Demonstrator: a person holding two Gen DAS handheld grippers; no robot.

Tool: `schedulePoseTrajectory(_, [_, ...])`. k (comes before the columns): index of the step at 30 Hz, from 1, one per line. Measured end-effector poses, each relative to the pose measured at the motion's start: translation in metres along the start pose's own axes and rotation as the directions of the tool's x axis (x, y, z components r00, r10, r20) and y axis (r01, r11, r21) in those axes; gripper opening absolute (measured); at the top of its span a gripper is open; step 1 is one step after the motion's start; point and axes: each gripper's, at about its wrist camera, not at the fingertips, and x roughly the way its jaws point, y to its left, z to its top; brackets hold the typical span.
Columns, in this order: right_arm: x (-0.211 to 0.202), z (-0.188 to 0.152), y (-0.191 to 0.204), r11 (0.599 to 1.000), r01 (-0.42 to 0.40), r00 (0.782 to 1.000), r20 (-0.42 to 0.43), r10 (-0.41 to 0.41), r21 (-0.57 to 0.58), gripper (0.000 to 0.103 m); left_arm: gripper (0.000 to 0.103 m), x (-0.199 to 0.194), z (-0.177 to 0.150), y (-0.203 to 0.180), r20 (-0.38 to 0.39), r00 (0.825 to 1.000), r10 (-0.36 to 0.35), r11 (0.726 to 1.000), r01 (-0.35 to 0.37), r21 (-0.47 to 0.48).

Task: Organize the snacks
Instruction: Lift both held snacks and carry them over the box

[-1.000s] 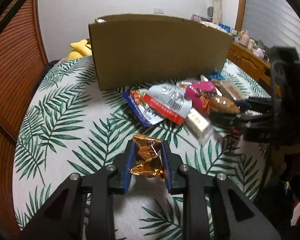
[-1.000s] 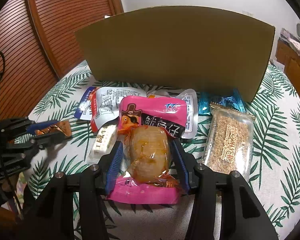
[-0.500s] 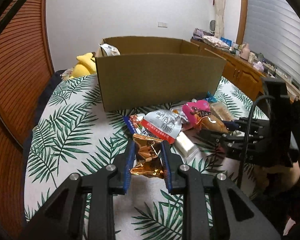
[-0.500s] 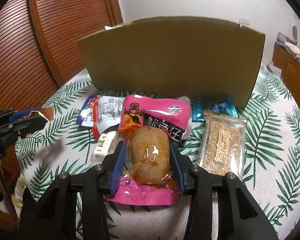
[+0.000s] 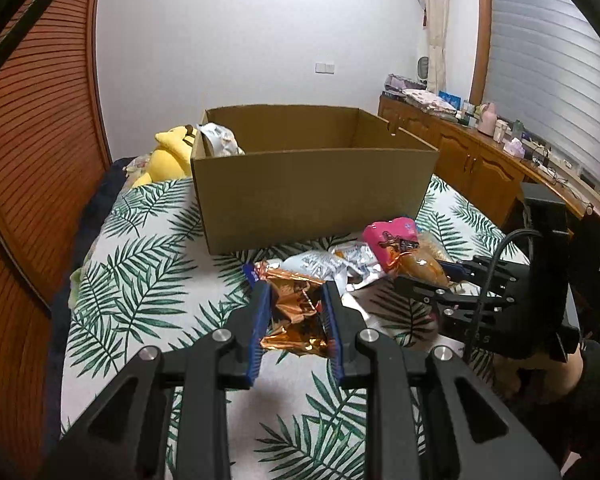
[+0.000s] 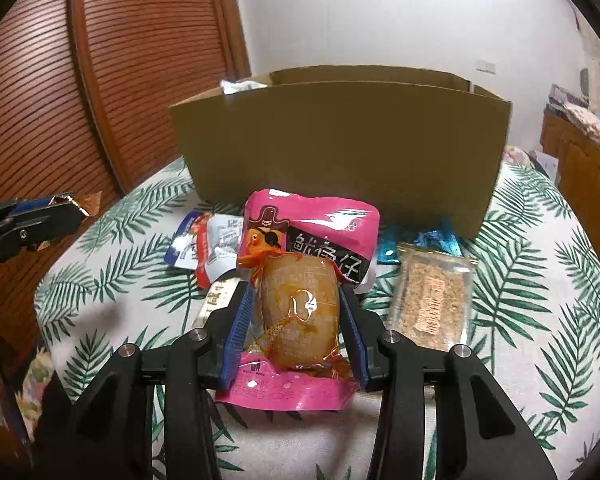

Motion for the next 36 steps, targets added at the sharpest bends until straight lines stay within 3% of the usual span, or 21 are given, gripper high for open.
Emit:
schedulePoseTrajectory(19, [-0.075, 0.058, -0.014, 1.0, -0.009, 0.992, 0.124, 0.012, -0.026, 0.044, 0.024, -0.004, 0.06, 0.002, 0.096, 0.995, -0.033, 0.999, 0.035, -0.019])
schedulePoseTrajectory(36, [-0.083, 0.083, -0.027, 0.999, -0.002, 0.985, 0.174, 0.01, -0.05, 0.044, 0.024, 0.037, 0.103, 0.005, 0.117, 0.991, -0.061, 0.997, 0.056, 0.044])
